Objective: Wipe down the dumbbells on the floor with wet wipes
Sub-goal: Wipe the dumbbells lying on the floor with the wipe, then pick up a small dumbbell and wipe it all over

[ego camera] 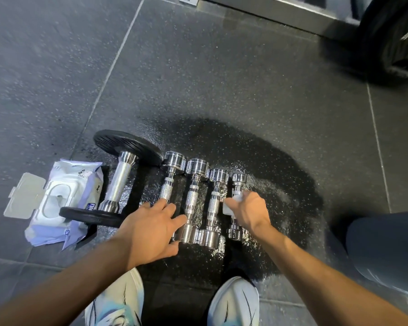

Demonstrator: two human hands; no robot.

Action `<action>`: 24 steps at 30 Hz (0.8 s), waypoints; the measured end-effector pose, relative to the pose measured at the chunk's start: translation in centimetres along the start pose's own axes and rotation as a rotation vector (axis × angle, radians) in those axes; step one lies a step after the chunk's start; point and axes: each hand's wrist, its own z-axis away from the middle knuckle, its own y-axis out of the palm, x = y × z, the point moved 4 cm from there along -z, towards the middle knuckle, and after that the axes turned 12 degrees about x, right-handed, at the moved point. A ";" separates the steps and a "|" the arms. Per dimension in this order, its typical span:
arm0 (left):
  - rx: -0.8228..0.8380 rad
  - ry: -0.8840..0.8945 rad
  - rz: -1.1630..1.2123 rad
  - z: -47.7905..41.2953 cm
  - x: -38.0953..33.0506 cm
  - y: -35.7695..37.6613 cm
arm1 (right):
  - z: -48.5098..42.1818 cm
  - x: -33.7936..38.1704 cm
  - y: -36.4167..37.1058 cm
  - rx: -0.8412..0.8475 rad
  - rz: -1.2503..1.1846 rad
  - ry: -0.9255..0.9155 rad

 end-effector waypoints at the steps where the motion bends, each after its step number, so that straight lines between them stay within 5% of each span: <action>1: 0.004 0.003 0.016 0.2 -0.1 0.1 | 0.3 -0.3 -0.5 -0.009 -0.048 -0.023; 7: -0.054 0.096 0.474 3.3 1.2 -4.8 | 6.4 3.2 -7.2 0.139 -0.674 -0.194; 14: -0.253 0.150 1.182 12.1 0.1 -24.3 | 18.7 14.9 -17.7 0.330 -1.239 -0.528; 20: -0.637 0.072 1.085 20.6 -2.9 -37.3 | 28.8 21.3 -22.2 0.550 -1.351 -0.684; 24: -0.638 0.078 1.248 23.3 -5.4 -38.7 | 33.1 22.8 -22.0 0.590 -1.318 -0.771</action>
